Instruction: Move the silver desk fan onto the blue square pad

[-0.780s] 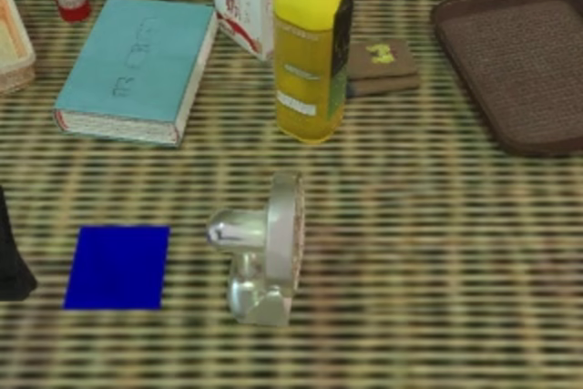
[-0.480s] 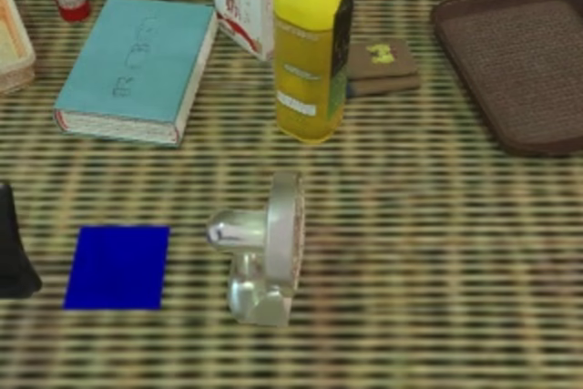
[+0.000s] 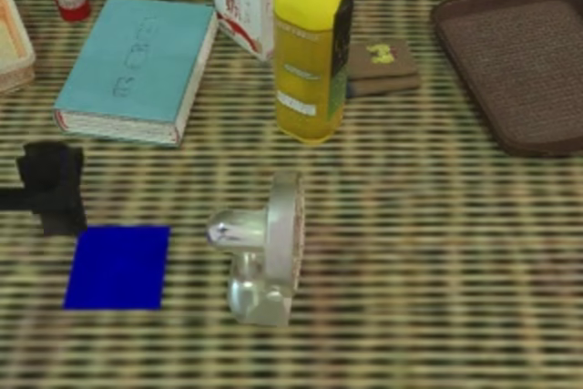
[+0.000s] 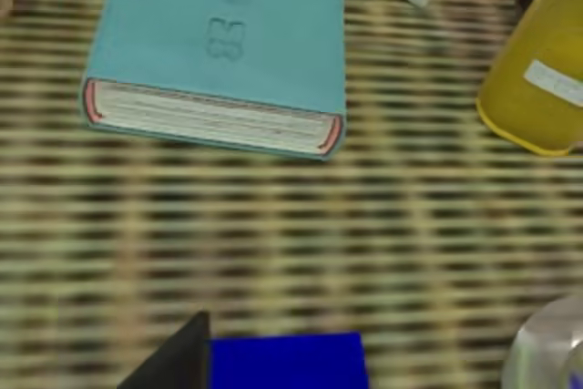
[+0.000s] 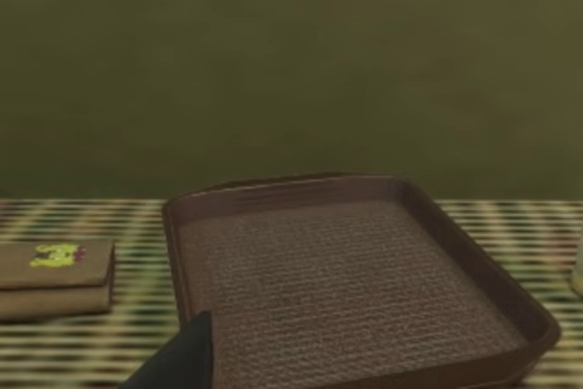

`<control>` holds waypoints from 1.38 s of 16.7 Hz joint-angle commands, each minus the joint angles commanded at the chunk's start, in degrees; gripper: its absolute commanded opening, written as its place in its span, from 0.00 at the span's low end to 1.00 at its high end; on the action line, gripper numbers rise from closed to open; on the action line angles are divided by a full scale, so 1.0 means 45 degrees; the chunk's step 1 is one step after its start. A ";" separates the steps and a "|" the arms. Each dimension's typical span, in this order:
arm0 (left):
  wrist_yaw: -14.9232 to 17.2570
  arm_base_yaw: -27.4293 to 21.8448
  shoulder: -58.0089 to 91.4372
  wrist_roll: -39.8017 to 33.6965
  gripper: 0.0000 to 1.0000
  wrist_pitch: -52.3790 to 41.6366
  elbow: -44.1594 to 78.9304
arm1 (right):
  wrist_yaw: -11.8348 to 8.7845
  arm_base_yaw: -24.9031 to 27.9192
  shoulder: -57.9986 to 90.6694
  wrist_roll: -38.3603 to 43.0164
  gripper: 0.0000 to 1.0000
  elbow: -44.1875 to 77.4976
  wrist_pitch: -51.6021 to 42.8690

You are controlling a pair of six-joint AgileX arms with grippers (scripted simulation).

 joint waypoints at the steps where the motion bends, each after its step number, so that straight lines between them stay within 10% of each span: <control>1: -0.0004 -0.0465 0.1384 -0.0405 1.00 -0.0925 0.1244 | 0.0000 0.0000 0.0000 0.0000 1.00 0.0000 0.0000; 13: -0.0002 -0.5293 1.5552 -0.4585 1.00 -1.0414 1.4197 | 0.0000 0.0000 0.0000 0.0000 1.00 0.0000 0.0000; 23: 0.0004 -0.5877 1.7086 -0.5162 1.00 -1.1563 1.5793 | 0.0000 0.0000 0.0000 0.0000 1.00 0.0000 0.0000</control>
